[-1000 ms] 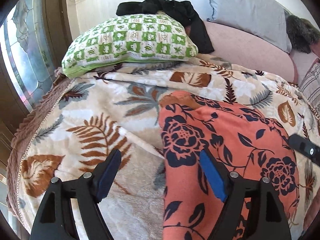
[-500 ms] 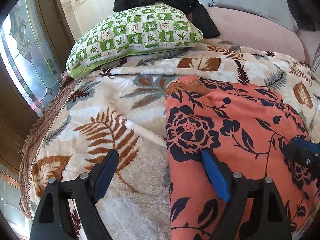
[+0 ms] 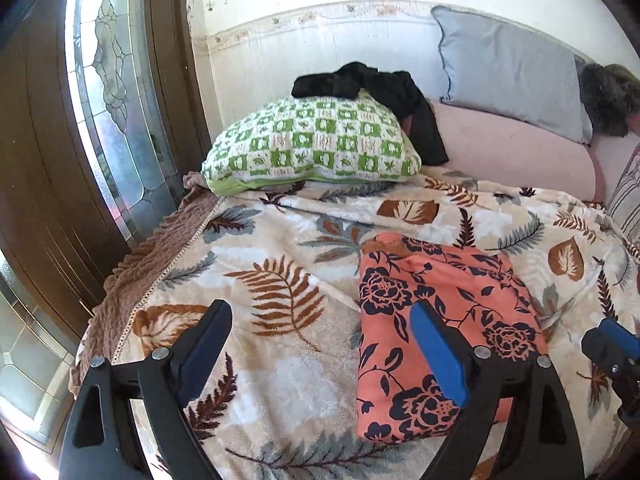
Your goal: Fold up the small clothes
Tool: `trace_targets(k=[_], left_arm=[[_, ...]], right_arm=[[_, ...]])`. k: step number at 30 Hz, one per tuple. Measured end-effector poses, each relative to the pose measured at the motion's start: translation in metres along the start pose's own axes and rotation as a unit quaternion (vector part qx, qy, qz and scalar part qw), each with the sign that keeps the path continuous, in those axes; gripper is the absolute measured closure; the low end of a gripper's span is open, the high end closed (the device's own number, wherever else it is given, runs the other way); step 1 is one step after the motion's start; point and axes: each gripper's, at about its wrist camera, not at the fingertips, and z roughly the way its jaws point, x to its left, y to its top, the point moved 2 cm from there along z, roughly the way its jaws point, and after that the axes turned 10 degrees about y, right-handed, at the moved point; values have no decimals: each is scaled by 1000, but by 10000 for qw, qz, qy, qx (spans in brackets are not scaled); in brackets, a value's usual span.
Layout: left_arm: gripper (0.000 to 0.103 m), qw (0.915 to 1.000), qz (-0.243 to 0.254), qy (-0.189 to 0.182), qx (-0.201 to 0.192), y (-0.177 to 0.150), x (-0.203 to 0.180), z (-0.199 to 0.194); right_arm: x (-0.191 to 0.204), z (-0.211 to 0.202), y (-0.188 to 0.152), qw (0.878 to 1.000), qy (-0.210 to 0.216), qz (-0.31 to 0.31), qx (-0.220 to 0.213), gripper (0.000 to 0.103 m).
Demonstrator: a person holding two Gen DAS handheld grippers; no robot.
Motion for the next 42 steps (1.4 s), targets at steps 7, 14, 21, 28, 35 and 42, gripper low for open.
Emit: trace_targets(k=[7, 14, 21, 28, 35, 42], left_arm=[[8, 9975, -145, -8, -698, 22, 29, -82], [0, 9918, -154, 130, -1259, 37, 49, -146], [0, 9884, -250, 30, -1497, 47, 67, -193], [0, 9859, -353, 124, -1633, 52, 83, -220], [0, 9834, -504, 302, -1714, 55, 96, -235], [0, 9813, -561, 316, -1816, 56, 105, -246]], right_arm=[[38, -58, 13, 9991, -59, -146, -387, 35], [78, -107, 30, 9964, 46, -311, -788, 32], [116, -143, 39, 9927, 208, -596, -1024, 32], [139, -171, 47, 9883, 259, -760, -1295, 31], [156, -188, 51, 9855, 226, -886, -1428, 30], [166, -194, 51, 9857, 105, -926, -1406, 30]])
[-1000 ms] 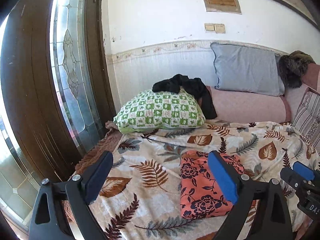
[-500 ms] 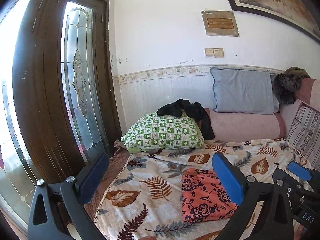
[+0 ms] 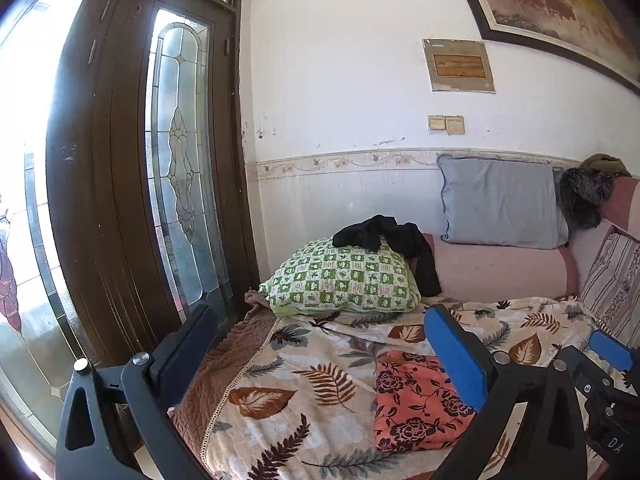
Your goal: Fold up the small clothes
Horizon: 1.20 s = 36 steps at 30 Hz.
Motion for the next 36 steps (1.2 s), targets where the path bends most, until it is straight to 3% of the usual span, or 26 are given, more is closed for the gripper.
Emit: trace_targets(k=[15, 36], left_arm=[[0, 9997, -145, -69, -196, 6, 15, -15], [0, 9994, -53, -277, -191, 4, 9, -12]], right_arm=[[15, -12, 12, 9995, -237, -171, -121, 30], [14, 0, 7, 9995, -203, -254, -37, 30]])
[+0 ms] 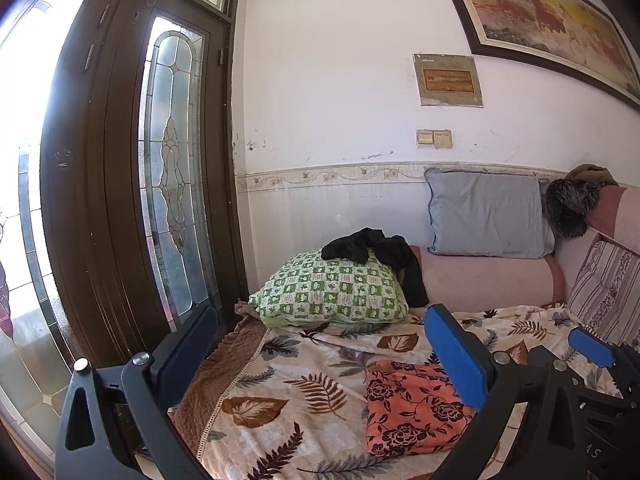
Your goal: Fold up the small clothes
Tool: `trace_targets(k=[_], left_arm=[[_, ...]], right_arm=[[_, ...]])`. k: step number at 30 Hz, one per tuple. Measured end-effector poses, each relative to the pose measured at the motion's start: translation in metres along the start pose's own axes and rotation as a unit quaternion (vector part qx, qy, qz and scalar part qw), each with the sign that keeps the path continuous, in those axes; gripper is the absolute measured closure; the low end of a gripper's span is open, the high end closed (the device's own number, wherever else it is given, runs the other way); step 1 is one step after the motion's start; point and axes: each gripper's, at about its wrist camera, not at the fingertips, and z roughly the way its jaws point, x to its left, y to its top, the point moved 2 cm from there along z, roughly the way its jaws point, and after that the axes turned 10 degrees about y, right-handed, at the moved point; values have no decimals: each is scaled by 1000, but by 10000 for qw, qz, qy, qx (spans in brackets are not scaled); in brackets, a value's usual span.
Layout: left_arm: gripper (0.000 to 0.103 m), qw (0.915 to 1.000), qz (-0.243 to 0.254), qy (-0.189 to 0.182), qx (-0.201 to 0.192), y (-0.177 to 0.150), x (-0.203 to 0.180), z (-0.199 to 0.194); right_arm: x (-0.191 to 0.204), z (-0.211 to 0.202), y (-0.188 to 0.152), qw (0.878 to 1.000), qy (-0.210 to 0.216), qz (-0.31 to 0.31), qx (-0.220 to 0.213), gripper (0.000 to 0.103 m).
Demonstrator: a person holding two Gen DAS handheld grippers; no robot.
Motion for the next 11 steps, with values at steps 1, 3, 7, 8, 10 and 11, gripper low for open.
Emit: trace_targets(k=[1, 3, 7, 8, 10, 11], left_arm=[[0, 10000, 0, -26, 2, 0, -1, 1], [0, 10000, -7, -57, 23, -1, -2, 3], [0, 9998, -25, -180, 40, -2, -6, 10], [0, 9997, -48, -248, 17, -3, -7, 12], [0, 9996, -68, -273, 35, -4, -12, 20], [0, 9996, -77, -249, 70, -5, -15, 26]], right_arm=[[-1, 1, 0, 10000, 10, 3, 2, 30], [-3, 4, -1, 10000, 10, 2, 21, 30], [-7, 14, -3, 9999, 1, 27, 105, 30], [-10, 17, -4, 9999, 8, 52, 135, 30], [-15, 24, -7, 9998, 15, 109, 192, 30], [-18, 28, -8, 9997, -3, 135, 219, 30]])
